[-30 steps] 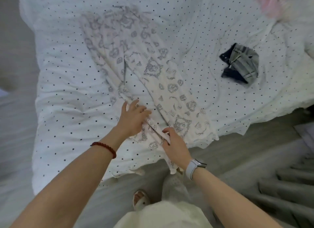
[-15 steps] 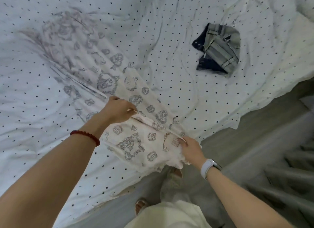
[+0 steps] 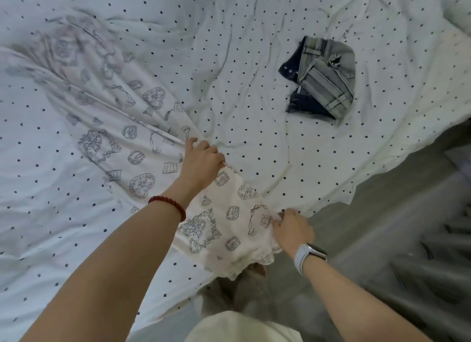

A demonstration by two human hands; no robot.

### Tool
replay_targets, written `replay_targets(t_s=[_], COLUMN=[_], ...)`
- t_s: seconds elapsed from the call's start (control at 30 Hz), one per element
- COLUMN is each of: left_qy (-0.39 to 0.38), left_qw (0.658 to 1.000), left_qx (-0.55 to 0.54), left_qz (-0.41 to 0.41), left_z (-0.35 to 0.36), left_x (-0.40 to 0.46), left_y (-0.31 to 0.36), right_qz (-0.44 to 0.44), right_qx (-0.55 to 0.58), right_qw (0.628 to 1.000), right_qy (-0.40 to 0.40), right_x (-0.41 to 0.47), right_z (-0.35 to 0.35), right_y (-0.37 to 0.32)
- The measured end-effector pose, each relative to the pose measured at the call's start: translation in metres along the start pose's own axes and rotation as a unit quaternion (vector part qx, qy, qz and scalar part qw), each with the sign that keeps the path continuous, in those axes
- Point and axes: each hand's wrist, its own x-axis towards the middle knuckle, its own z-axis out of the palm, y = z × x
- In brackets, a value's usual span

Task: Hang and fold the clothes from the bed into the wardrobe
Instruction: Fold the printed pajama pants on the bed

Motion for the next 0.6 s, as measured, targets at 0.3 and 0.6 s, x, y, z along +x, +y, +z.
replay_targets(t_s=[0.3, 0.6], left_qy=[-0.067, -0.032], left_qw=[0.997, 0.999], left_qx=[0.043, -0.02], left_qz=[-0.013, -0.018], left_z=[-0.028, -0.061], left_x=[0.006, 0.01], left_y=[-0.077, -0.237], right_qz=[-0.151, -0.272], right_qx=[-0.031, 0.033], right_qw=[0.988, 0.962], right_qy=[0.029, -0.014], right_x=[0.007, 0.044], right_z=[-0.02, -0.043], right_y=[-0.099, -0.272])
